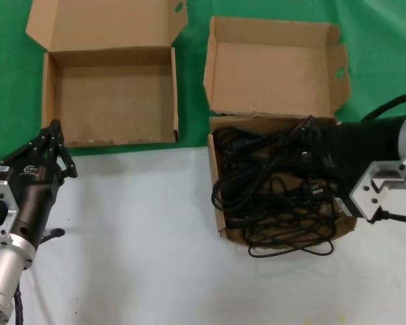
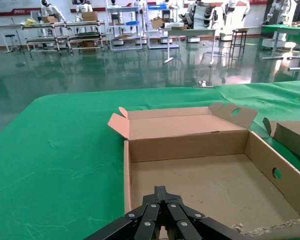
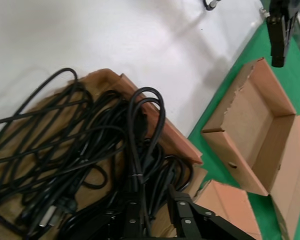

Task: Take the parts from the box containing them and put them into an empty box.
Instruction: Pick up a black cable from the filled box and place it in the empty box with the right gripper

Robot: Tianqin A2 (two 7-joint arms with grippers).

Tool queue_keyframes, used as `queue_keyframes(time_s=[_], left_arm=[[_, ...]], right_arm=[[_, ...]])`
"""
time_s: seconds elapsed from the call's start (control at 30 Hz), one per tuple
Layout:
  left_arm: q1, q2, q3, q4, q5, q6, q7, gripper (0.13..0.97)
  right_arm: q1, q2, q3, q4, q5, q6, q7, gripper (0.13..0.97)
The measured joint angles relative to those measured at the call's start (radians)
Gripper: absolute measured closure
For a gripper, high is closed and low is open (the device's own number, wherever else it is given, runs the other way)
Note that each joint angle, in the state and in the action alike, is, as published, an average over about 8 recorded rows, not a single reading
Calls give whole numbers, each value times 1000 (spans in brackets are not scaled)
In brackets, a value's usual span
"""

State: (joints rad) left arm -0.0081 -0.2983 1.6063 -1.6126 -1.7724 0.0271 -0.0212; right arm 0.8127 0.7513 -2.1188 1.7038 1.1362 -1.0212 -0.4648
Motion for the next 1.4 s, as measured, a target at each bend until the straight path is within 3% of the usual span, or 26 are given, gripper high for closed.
queue_keyframes(time_s=[0.37,0.63,1.07,1.4], left_arm=[[0,0,0,0,0,0,0,952],[0,0,0,0,0,0,0,952],[0,0,0,0,0,0,0,952],[0,0,0,0,0,0,0,952]], right_arm=[[-24,-12,-17,-6,-19,-7,1,758],[-13,-54,-44,-58,-48,-3,-10,597],[-9,-90,-57,-79,-99,9,17,638],[-20,-108,-66,-69,-139,14,38,759]])
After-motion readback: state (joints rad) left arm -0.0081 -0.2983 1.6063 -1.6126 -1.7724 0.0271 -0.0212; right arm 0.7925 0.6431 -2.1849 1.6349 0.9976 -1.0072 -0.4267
